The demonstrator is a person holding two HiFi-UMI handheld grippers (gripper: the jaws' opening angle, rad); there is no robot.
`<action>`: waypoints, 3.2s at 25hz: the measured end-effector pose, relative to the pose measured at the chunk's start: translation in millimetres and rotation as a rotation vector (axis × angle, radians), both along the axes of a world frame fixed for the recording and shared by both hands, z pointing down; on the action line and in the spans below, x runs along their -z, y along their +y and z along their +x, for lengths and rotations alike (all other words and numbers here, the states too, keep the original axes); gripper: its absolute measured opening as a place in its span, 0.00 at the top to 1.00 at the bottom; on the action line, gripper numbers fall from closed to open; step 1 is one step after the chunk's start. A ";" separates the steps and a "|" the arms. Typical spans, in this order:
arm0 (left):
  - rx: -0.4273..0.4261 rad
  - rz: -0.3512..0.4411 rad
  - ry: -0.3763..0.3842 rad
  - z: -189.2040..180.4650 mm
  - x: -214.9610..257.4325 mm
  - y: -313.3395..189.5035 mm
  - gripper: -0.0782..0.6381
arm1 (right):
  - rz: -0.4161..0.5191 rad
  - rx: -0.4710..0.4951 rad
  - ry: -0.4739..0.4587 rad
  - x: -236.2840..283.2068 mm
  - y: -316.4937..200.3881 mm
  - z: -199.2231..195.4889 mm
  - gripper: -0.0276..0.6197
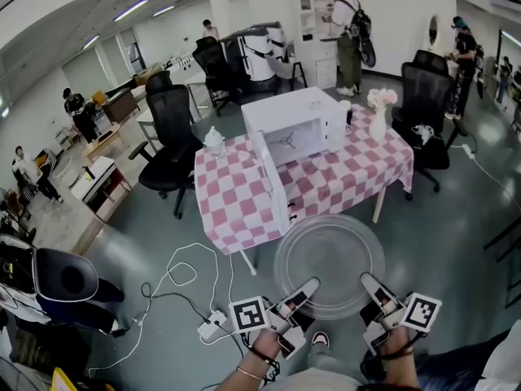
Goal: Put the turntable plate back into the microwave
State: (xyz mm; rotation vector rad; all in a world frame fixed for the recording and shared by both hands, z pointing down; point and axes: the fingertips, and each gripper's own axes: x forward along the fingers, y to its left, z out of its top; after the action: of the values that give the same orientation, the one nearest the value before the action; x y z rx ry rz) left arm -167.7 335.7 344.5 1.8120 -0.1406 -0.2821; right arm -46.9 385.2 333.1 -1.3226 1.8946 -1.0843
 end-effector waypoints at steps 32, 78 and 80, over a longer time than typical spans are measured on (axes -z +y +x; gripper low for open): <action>-0.012 -0.030 -0.015 201.8 -19.7 -204.1 0.82 | 0.001 0.002 0.023 -10.3 -206.5 201.2 0.81; 0.476 -0.072 -0.132 231.1 -124.2 -462.8 0.81 | -0.134 0.486 -0.285 -108.9 -531.4 237.6 0.88; 0.491 -0.064 -0.130 229.8 -134.5 -467.5 0.81 | -0.133 0.498 -0.288 -118.7 -537.3 235.5 0.88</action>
State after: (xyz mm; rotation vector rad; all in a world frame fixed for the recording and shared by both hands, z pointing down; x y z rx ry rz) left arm 62.1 -131.8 479.0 1.7126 -0.6832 -0.4985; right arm 188.6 -152.1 451.8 -0.7135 2.0002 -1.5747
